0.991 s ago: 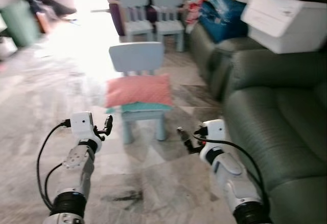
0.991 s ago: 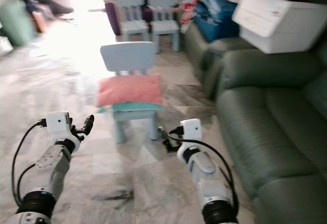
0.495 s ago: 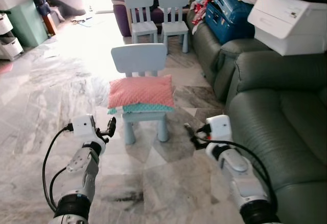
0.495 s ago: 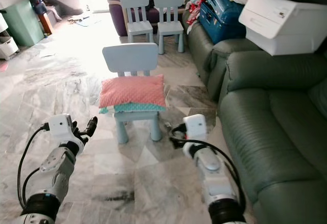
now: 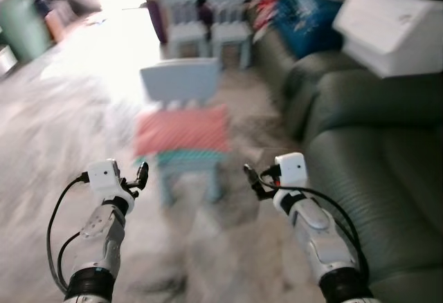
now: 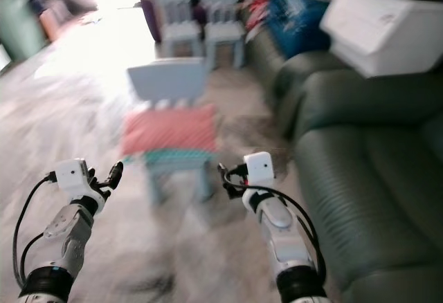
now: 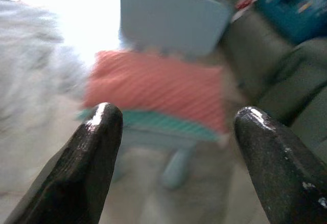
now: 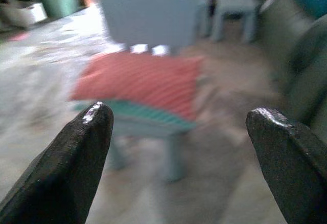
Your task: Move the pillow to the sofa
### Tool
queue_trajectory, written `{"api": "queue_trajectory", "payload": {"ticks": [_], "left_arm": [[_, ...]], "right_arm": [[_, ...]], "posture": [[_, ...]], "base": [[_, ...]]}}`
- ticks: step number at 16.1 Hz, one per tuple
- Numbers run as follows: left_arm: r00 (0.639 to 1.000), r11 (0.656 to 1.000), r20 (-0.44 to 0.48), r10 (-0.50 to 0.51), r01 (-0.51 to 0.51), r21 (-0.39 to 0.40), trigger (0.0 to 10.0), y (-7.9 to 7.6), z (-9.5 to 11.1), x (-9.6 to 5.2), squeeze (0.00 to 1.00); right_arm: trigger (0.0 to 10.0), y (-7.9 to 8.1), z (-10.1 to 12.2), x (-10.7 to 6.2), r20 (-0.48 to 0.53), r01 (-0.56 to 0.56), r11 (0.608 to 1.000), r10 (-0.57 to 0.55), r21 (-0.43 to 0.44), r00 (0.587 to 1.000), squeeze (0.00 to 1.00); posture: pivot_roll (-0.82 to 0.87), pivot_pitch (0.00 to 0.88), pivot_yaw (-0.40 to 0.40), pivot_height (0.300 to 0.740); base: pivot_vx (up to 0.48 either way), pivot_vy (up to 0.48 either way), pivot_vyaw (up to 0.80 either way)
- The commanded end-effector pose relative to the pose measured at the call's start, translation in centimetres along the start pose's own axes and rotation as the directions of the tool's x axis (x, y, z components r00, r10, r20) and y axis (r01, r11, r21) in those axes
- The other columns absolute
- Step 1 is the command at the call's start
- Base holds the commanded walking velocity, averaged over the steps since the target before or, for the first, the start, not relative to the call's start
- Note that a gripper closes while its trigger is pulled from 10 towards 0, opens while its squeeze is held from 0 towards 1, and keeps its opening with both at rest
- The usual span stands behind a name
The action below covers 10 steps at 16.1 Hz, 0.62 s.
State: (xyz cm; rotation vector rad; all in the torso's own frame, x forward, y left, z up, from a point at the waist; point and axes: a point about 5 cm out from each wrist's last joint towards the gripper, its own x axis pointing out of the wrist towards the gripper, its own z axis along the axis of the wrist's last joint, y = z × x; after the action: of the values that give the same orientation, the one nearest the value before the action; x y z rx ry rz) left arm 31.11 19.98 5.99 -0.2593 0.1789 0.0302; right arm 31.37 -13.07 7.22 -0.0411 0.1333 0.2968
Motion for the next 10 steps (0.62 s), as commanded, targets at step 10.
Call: {"api": "queue_trajectory", "payload": {"ticks": [10], "left_arm": [[0.999,0.999,-0.039,0.03,-0.031,-0.011,10.0,0.36,-0.94,-0.56,0.0]], "right_arm": [[10.0,-0.14,-0.46,-0.07,0.02,0.082,0.996,-0.082,0.025,0.996,0.0]], "posture": [[-0.15,0.0,0.024,0.74]], "base": [[0.375,0.18,0.0]]}}
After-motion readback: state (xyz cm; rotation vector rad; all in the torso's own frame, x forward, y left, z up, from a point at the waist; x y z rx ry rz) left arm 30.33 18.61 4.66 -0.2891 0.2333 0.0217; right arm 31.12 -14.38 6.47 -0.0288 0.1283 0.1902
